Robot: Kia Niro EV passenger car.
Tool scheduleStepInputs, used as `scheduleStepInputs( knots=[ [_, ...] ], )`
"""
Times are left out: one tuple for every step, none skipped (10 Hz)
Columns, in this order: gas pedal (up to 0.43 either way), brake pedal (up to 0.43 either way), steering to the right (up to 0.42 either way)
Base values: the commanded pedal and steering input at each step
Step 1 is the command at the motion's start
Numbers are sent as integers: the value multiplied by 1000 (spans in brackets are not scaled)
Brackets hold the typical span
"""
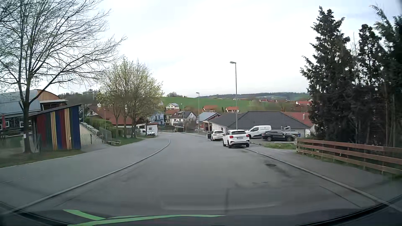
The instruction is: Follow the waypoints while adhering to traffic rules and regulations
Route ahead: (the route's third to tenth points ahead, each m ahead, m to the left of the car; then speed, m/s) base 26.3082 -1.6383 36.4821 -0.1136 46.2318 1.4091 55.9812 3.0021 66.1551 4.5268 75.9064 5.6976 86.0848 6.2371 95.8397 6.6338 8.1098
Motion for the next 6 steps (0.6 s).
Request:
scheduleStepInputs(
  knots=[
    [0, 134, -22],
    [0, 146, -18],
    [0, 152, -15],
    [0, 152, -12],
    [0, 159, -12],
    [0, 152, -12]
  ],
)
